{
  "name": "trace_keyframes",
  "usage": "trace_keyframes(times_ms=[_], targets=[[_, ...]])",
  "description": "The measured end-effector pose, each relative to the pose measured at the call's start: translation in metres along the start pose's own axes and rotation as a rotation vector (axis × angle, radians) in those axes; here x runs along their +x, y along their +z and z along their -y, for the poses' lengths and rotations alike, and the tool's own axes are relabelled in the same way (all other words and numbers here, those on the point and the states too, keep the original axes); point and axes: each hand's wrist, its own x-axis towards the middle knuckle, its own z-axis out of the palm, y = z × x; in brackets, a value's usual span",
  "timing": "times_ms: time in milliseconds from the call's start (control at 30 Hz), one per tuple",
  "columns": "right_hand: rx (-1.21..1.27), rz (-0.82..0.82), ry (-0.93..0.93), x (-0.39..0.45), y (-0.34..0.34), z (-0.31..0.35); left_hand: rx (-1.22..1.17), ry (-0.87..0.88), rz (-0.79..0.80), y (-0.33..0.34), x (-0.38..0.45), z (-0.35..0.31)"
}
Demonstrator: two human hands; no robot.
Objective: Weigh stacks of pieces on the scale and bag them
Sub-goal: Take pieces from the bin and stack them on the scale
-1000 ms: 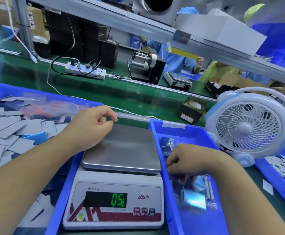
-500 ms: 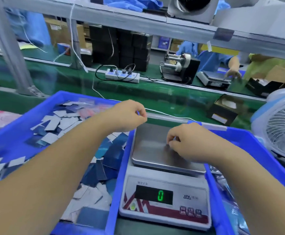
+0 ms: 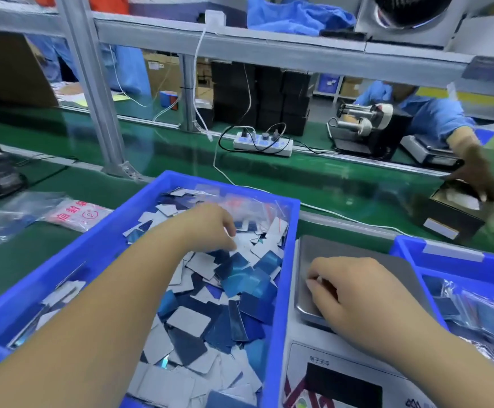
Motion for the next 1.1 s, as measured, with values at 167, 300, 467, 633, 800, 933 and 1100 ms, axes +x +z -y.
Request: trace_keyframes(times_ms=[167,300,467,633,800,933,1100], targets=[[0.070,-0.012,-0.016,-0.003,-0.001,0.002,0.074,0.096,0.165,0.026,0.002,-0.014],[0.120,-0.030,-0.017,-0.003,-0.004,0.003,0.316,0.132,0.225,0.030,-0.004,-0.025],[0.145,-0.041,-0.012,-0.004,-0.004,0.002,0.286,0.085,0.246,0.033,-0.008,-0.035],[0.159,-0.038,-0.013,-0.005,-0.003,0.000,0.252,0.106,0.226,0.030,-0.009,-0.033],[0.172,-0.067,-0.023,-0.005,-0.006,-0.004,0.210,0.214,0.206,0.030,-0.012,-0.027],[0.222,-0.111,-0.009,-0.004,-0.009,-0.008,0.066,0.251,0.173,0.024,-0.010,-0.019],[0.218,-0.131,0.005,-0.004,-0.011,-0.013,-0.190,0.221,0.107,0.016,-0.005,-0.003]])
